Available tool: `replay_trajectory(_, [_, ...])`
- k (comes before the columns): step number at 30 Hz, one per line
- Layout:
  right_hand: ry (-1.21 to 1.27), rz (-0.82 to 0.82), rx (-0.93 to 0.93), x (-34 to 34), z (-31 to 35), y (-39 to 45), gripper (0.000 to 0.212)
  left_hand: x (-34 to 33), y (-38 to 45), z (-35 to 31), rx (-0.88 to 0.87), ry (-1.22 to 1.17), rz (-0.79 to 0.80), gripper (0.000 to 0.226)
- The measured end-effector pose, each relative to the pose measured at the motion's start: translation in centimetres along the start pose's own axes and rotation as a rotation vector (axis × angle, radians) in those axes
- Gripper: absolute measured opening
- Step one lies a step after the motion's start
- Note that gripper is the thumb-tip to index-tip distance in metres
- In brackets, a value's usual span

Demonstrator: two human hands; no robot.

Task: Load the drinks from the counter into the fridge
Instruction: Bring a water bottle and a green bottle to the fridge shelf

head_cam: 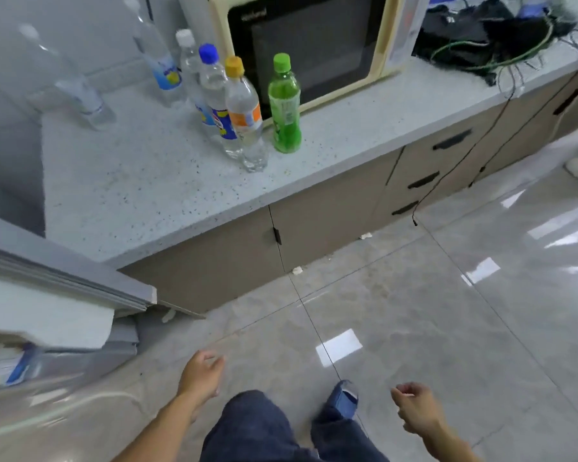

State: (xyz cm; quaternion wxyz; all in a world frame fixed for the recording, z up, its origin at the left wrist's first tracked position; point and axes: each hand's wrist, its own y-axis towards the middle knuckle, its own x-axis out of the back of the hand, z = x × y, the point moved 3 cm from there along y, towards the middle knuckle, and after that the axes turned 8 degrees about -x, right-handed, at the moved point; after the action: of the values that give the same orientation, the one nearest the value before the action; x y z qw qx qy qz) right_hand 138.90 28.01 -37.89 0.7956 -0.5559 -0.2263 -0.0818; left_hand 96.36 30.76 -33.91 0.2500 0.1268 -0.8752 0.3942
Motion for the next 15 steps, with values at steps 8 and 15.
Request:
replay_trajectory(8, [-0.092,0.165,0.374,-1.1,19.2,-0.1,0.010,-0.3,-1.2,-6.6,-0.027,-0.220,-0.185,0.019])
replay_trajectory(15, [-0.165,0.290,0.550,-6.3,30.9,-4.0,0.012,1.6,2.3,-14.0,-0.179,-0.444,-0.284,0.018])
